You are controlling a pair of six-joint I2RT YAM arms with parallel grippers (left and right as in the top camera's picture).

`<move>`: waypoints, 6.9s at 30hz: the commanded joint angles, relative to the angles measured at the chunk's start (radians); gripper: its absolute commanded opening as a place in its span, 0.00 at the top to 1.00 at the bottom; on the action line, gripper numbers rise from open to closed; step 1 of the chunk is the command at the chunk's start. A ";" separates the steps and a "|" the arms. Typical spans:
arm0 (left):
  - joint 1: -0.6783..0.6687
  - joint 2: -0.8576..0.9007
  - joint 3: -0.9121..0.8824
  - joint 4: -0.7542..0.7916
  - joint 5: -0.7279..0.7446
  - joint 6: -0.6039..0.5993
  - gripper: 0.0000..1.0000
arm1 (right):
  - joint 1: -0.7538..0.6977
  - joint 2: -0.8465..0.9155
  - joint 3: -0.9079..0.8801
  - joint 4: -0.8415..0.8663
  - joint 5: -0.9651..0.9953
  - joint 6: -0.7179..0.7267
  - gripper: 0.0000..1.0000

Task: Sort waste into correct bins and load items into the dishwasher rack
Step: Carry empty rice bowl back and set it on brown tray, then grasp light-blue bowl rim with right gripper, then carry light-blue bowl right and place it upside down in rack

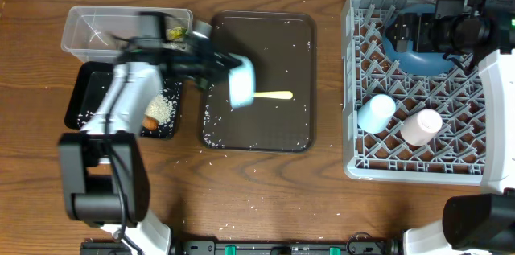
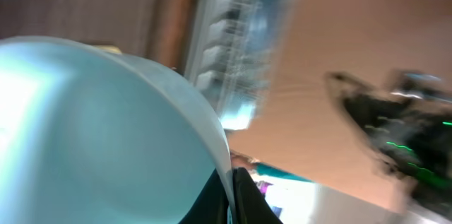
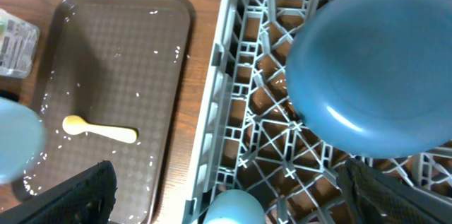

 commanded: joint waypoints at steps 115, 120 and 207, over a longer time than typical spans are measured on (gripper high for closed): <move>0.008 -0.406 0.019 -0.390 -1.072 0.025 0.01 | 0.311 0.455 0.127 0.710 1.325 -0.572 0.99; 0.008 -0.406 0.019 -0.390 -1.072 0.025 0.01 | 0.313 0.505 0.127 0.669 1.358 -0.572 0.99; 0.008 -0.406 0.019 -0.390 -1.072 0.025 0.00 | 0.483 0.287 0.206 0.239 0.631 -0.267 0.01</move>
